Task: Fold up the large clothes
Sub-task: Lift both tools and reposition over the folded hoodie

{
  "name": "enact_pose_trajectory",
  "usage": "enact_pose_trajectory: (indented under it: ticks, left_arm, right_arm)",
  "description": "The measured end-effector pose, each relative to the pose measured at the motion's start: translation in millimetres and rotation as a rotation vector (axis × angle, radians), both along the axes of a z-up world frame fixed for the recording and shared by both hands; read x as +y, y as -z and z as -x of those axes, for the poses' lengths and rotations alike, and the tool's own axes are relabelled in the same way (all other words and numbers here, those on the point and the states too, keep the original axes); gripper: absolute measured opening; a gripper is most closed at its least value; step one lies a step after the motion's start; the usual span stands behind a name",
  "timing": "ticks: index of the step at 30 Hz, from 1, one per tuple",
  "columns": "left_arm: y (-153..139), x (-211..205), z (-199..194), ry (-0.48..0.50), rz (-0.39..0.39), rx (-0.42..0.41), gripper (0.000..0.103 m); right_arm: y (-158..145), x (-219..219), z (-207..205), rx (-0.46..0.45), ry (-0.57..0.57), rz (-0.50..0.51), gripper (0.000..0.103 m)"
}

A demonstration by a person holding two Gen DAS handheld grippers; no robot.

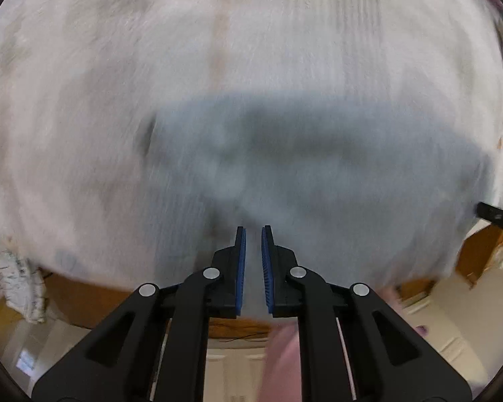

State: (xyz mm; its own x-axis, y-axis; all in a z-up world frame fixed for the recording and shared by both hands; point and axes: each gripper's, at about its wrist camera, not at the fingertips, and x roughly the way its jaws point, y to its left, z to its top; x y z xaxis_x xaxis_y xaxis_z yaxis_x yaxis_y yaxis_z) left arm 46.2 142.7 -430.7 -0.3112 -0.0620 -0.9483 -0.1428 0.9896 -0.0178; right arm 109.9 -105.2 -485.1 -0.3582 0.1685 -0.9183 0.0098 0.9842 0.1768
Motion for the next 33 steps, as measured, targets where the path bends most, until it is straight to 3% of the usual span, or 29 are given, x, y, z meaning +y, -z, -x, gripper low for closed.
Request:
enact_pose_trajectory:
  ticks: [3, 5, 6, 7, 9, 11, 14, 16, 19, 21, 23, 28, 29, 30, 31, 32, 33]
  left_arm:
    - [39.5, -3.0, 35.0, -0.053, -0.017, 0.07, 0.01]
    - [53.1, -5.7, 40.7, -0.063, -0.025, 0.012, 0.011]
    - [53.5, -8.2, 38.0, -0.057, -0.042, 0.005, 0.011]
    - [51.2, -10.1, 35.0, -0.066, -0.059, 0.019, 0.01]
    - [37.3, -15.3, 33.5, -0.078, -0.065, 0.008, 0.008]
    - [12.2, -31.3, 36.3, -0.078, 0.011, -0.055, 0.009]
    - [-17.5, -57.8, 42.7, -0.015, 0.028, -0.126, 0.009]
    - [-25.6, -69.7, 36.8, -0.004, 0.066, -0.164, 0.009]
    - [-14.0, -106.9, 35.6, 0.023, 0.128, -0.155, 0.009]
    - [16.3, -116.6, 44.4, 0.068, 0.094, -0.113, 0.007]
    - [39.7, -124.2, 51.1, 0.101, 0.045, -0.124, 0.008]
    - [19.5, -111.1, 44.7, 0.013, 0.088, -0.116, 0.009]
    - [14.2, -109.1, 44.2, 0.006, 0.088, -0.111, 0.012]
    - [4.4, -101.7, 39.5, -0.001, 0.081, -0.108, 0.019]
    - [-3.0, -99.4, 37.4, -0.004, 0.076, -0.109, 0.045]
    - [-12.8, -96.6, 32.5, -0.003, 0.073, -0.124, 0.065]
    - [-21.6, -98.1, 30.3, 0.001, 0.073, -0.14, 0.067]
  right_arm:
    - [33.0, -9.8, 38.4, 0.068, -0.036, 0.059, 0.019]
    - [87.6, -25.1, 66.5, 0.148, 0.021, 0.079, 0.019]
    - [99.7, -33.3, 67.1, 0.126, 0.103, 0.041, 0.019]
    - [97.4, -45.4, 68.0, 0.128, 0.188, 0.011, 0.019]
    - [85.5, -52.2, 67.4, 0.131, 0.24, -0.009, 0.019]
    - [53.9, -47.2, 63.7, 0.064, 0.179, -0.037, 0.021]
    - [4.3, -18.2, 53.8, -0.04, 0.131, -0.177, 0.021]
    - [-12.2, -5.7, 46.3, -0.093, 0.054, -0.209, 0.021]
    - [2.5, 16.7, 46.8, -0.128, -0.037, -0.226, 0.021]
    - [40.2, 34.3, 60.6, -0.095, -0.064, -0.151, 0.019]
    - [64.0, 36.9, 58.6, -0.109, -0.01, -0.137, 0.019]
    - [44.8, 16.0, 53.9, -0.077, -0.019, -0.169, 0.023]
    - [44.2, 4.0, 51.2, -0.053, 0.013, -0.178, 0.025]
    - [40.9, -5.5, 50.2, -0.026, 0.062, -0.189, 0.034]
    - [36.4, -13.6, 49.5, -0.008, 0.099, -0.204, 0.052]
    - [31.2, -20.9, 47.8, -0.007, 0.118, -0.217, 0.062]
    - [22.2, -32.5, 46.2, -0.022, 0.125, -0.215, 0.078]
